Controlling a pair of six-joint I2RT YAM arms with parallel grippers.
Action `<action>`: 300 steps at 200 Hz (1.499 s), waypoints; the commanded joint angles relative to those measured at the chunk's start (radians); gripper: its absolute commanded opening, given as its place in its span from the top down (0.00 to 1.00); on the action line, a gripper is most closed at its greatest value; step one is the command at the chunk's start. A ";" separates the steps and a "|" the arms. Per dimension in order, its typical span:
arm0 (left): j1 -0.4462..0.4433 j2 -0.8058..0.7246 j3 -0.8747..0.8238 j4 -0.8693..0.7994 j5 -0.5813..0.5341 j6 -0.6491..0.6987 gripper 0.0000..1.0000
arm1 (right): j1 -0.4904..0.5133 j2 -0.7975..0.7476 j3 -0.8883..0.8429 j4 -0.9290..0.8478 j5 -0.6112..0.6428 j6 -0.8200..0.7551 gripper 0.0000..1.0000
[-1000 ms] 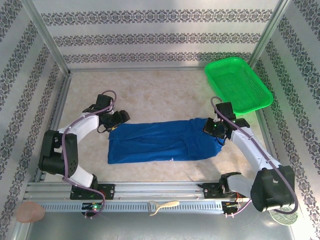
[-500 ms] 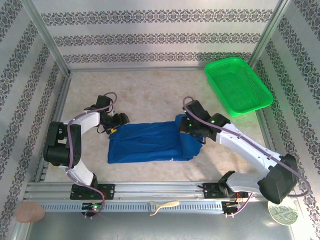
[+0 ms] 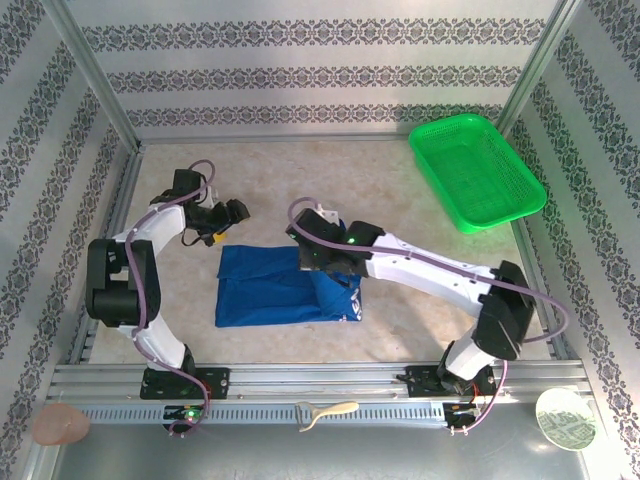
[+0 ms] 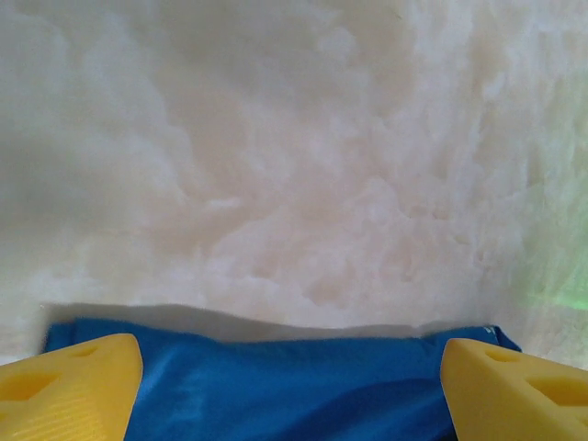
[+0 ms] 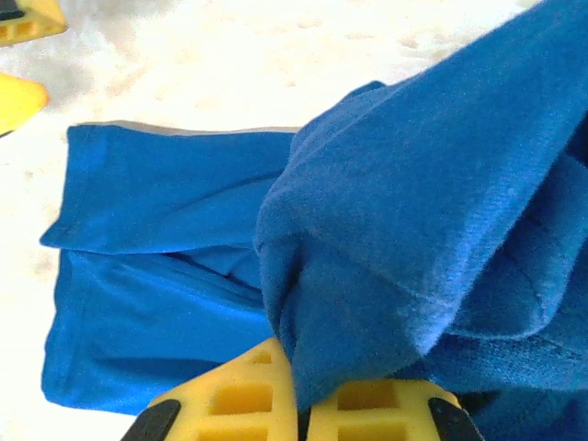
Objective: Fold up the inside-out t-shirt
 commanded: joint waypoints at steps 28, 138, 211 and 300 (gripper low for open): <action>0.050 0.077 0.044 0.004 0.078 0.006 0.15 | 0.070 0.166 0.174 -0.038 0.054 0.084 1.00; 0.148 0.197 0.174 -0.002 0.120 0.018 0.15 | 0.133 0.451 0.591 0.097 -0.201 -0.071 0.44; 0.083 -0.010 0.077 -0.053 0.166 0.038 0.14 | 0.054 -0.030 -0.095 0.217 -0.094 -0.101 0.34; -0.119 -0.193 -0.113 -0.202 -0.039 0.126 0.13 | 0.036 -0.013 -0.312 0.366 -0.173 -0.070 0.31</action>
